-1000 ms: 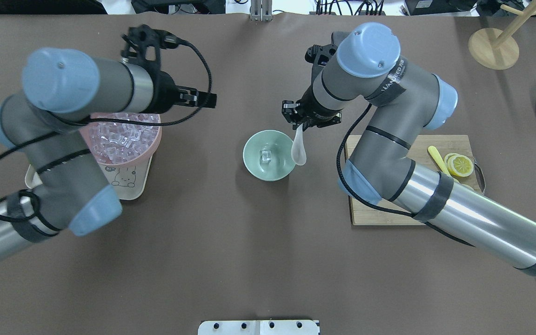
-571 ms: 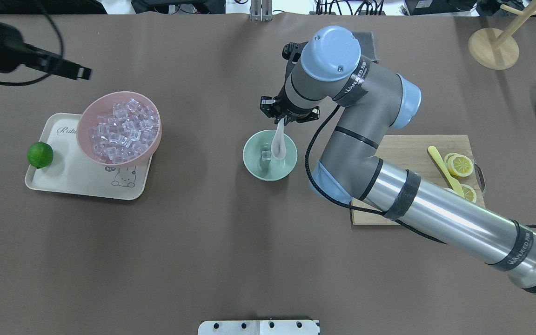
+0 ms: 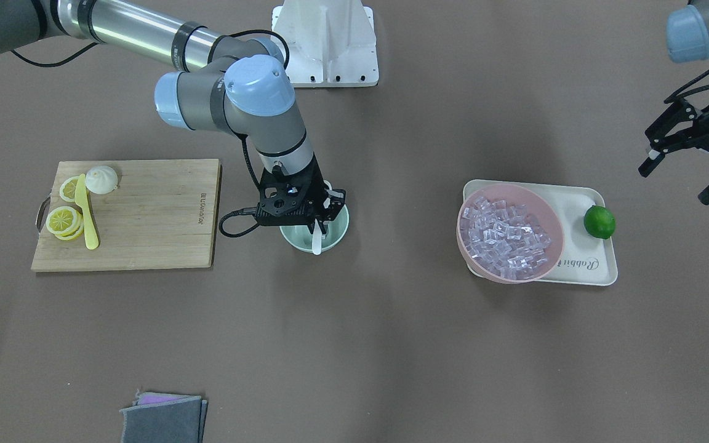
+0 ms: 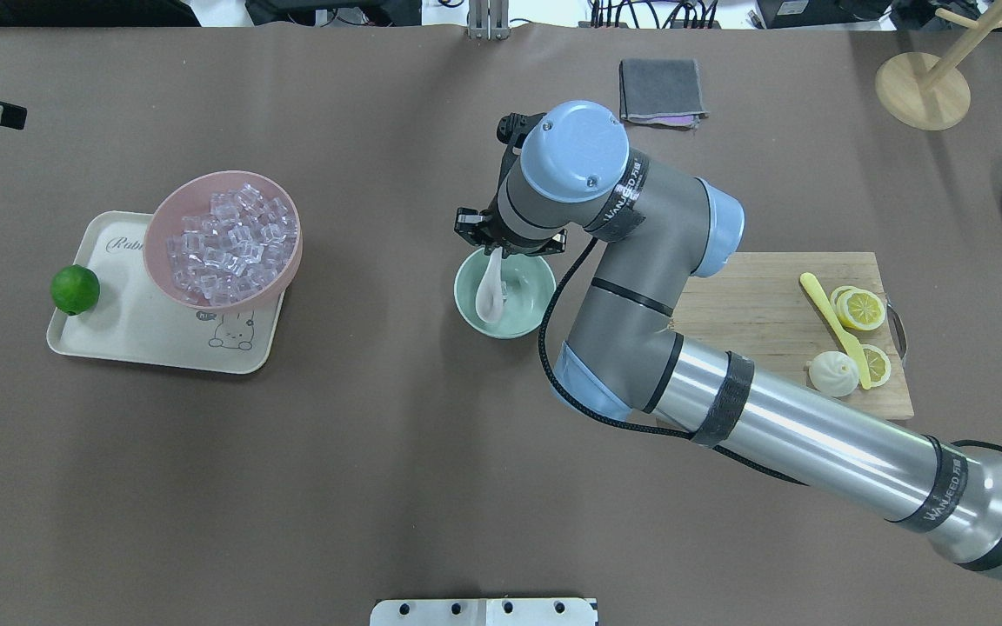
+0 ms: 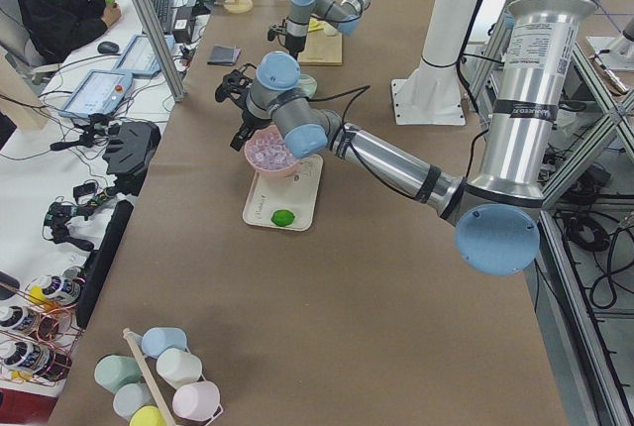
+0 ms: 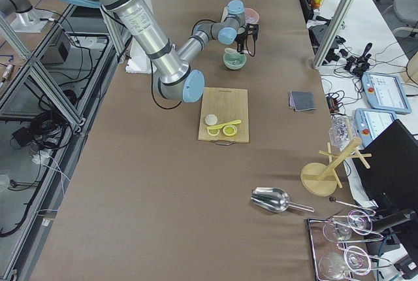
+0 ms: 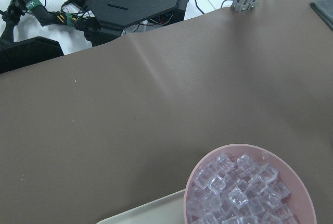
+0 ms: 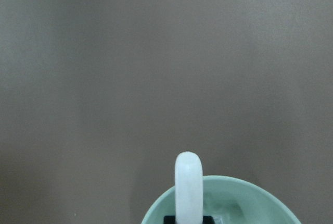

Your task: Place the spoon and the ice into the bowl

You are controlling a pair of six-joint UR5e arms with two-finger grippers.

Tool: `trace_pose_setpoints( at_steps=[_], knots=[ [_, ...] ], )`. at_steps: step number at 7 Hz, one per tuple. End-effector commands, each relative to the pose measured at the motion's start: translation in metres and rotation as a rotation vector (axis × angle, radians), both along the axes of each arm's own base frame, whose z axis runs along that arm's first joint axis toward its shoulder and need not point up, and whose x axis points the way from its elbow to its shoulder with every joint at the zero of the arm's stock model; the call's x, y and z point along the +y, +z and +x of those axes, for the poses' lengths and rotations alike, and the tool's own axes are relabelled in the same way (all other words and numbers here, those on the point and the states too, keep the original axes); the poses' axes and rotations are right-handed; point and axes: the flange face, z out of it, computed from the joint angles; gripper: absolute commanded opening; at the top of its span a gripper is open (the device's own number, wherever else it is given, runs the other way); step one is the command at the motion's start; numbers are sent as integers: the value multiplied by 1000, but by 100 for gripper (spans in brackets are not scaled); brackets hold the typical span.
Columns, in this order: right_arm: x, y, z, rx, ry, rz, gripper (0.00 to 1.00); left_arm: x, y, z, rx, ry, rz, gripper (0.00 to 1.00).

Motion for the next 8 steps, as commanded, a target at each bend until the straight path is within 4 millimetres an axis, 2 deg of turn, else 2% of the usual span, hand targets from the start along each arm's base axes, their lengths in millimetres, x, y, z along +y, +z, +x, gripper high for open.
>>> trace_pose_setpoints(
  at_steps=[1,2,3,4,5,6,7,8],
  knots=[
    [-13,-8,17,-10,16,14,100,7,20,-9,-10,-10,-7,98],
    [-25,-9,35,-14,11,18,100,6,37,-19,-24,-13,18,98],
    [-27,5,73,-28,-13,38,100,9,51,-30,-48,-13,46,98],
    [-25,43,128,29,-90,95,100,21,80,-50,-88,-18,83,98],
    [-26,74,201,62,-167,137,100,18,108,-79,-126,-40,83,98],
    [-22,121,273,76,-216,164,100,27,144,-85,-145,-46,22,98],
    [-10,166,338,108,-243,206,100,34,170,-94,-154,-58,-26,98],
    [-7,210,385,155,-226,177,100,35,177,-97,-157,-63,-41,98]
  ],
)
